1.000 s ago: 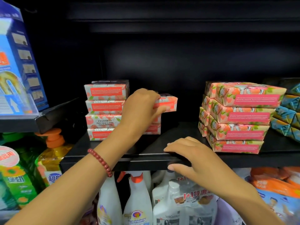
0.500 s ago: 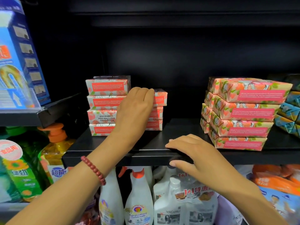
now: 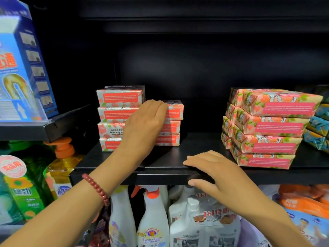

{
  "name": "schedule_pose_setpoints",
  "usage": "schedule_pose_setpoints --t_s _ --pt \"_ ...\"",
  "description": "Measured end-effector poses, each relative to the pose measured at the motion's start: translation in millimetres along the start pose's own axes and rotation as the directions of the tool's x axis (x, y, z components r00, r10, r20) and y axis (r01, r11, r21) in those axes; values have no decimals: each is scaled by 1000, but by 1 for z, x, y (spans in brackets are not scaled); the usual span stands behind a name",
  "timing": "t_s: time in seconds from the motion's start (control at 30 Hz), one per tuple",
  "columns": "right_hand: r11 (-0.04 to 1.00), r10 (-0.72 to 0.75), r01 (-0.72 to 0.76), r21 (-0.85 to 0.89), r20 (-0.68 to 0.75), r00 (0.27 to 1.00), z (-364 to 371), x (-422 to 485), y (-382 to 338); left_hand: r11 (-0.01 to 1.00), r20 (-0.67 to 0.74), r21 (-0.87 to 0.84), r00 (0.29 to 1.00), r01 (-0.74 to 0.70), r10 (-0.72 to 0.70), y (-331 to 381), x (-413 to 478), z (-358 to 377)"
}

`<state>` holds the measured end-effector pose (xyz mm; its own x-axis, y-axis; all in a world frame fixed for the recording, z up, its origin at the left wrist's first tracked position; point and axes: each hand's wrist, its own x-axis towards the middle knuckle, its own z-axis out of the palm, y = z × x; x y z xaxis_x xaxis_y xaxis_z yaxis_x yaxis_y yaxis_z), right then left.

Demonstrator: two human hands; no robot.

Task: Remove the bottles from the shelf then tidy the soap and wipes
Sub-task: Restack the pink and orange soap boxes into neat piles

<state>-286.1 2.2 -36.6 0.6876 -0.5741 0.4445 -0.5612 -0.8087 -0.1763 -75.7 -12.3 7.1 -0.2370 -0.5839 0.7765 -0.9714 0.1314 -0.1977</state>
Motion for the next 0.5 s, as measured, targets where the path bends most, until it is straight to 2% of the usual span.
schedule_pose_setpoints --t_s 0.13,0.23,0.37,0.43,0.5 --pt "1000 3 -3 21 -5 1000 1 1 3 1000 -104 -21 994 -19 17 -4 -11 1" --pt "997 36 -33 69 -52 998 -3 9 2 989 -174 -146 984 2 -28 -14 -34 -6" --pt "975 74 -5 224 -303 950 -14 36 -14 883 -33 -401 959 245 -281 -27 -72 -23" --pt "971 55 38 237 -375 925 -22 56 -28 847 44 -423 941 322 -335 -34 -89 -26" --pt "977 9 80 195 -416 909 -30 80 -40 870 76 -361 940 336 -332 -40 -103 -27"
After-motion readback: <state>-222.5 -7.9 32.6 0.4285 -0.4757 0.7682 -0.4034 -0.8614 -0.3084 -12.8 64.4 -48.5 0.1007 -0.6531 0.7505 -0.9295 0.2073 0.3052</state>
